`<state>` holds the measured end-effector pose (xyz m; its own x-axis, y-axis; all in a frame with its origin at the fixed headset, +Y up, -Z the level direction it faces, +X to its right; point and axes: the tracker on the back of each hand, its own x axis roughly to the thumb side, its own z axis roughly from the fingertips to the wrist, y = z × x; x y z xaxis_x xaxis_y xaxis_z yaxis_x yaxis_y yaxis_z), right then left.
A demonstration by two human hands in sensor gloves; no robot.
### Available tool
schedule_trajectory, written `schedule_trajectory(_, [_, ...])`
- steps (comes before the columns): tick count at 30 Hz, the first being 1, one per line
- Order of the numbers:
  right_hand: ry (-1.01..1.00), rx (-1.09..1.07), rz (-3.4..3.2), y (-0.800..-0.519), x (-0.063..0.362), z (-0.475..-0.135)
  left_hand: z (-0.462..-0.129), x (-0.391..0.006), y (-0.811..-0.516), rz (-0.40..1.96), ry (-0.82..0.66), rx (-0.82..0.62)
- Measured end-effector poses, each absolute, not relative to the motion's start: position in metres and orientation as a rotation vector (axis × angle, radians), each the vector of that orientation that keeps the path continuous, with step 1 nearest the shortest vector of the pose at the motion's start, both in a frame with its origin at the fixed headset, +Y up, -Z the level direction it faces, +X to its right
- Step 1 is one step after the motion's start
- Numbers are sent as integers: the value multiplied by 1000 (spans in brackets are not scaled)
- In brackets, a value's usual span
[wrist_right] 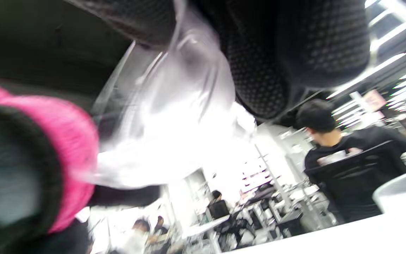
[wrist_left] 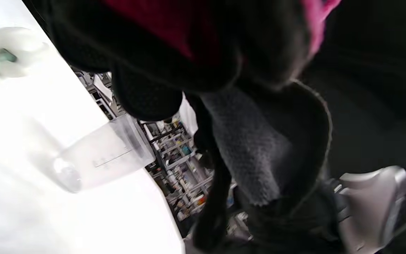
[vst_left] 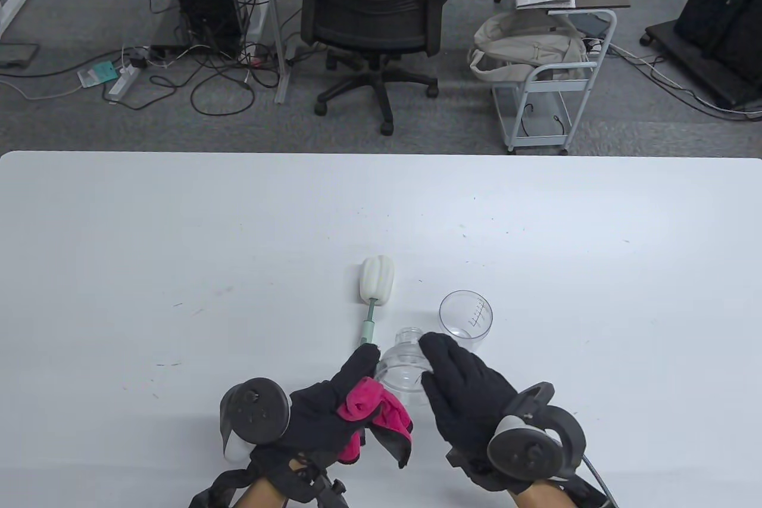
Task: Brush the shaker cup with the cup brush
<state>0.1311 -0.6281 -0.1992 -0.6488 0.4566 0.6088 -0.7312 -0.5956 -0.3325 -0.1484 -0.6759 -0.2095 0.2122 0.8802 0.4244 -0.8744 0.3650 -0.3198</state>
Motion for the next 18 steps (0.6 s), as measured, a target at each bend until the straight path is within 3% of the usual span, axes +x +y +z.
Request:
schedule_trajectory(3, [-759, 534, 2070, -620, 154, -201, -211, -160, -678, 1252, -447, 53])
schedule_trajectory(6, [-467, 704, 1776, -616, 150, -197, -213, -161, -681, 1190, -372, 49])
schedule_trajectory(8, [-273, 789, 1711, -622, 130, -193, -212, -154, -684, 1219, -411, -14])
schedule_trajectory(9, [-299, 755, 1790, -627, 120, -190, -212, -149, -685, 1262, -491, -67])
schedule_trajectory(12, [-676, 760, 2230, -633, 106, -190, -209, -134, -687, 1487, -721, -280])
schedule_trajectory(14, [-732, 768, 2336, -636, 102, -190, -204, -125, -691, 1432, -833, -408])
schedule_trajectory(15, [-742, 760, 2331, -638, 100, -189, -202, -121, -690, 1366, -861, -398])
schedule_trajectory(18, [-697, 677, 2324, -639, 99, -191, -195, -115, -687, 1268, -871, -186])
